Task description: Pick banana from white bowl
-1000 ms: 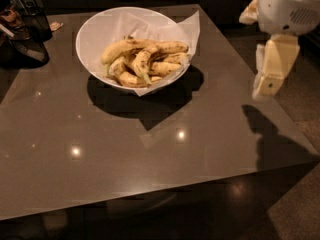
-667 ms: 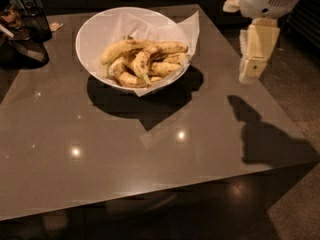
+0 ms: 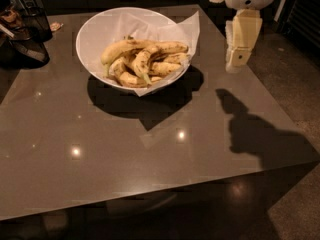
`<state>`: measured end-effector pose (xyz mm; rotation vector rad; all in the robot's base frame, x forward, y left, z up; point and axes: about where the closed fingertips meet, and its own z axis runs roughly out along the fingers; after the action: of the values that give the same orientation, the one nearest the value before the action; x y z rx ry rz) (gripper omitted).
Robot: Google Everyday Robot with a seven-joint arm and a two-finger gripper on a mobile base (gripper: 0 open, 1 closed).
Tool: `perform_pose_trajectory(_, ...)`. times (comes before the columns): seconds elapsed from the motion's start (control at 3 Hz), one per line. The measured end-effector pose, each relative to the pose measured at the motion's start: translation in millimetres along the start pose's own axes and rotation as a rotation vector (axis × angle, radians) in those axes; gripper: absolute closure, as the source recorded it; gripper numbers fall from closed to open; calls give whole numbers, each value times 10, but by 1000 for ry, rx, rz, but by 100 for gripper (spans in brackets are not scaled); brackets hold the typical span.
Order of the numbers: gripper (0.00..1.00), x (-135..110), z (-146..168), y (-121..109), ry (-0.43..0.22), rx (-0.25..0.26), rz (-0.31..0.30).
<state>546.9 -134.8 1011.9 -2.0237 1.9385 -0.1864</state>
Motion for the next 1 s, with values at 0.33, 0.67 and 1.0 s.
perform_pose_trajectory(0.33, 0, -106, 5, -187, -32, -1, -9)
perform_pose_trajectory(0.67, 2, -326, 2, -458, -73, 4, -41)
perform_pose_trajectory(1.0, 5, -525, 143, -682, -93, -1, -69)
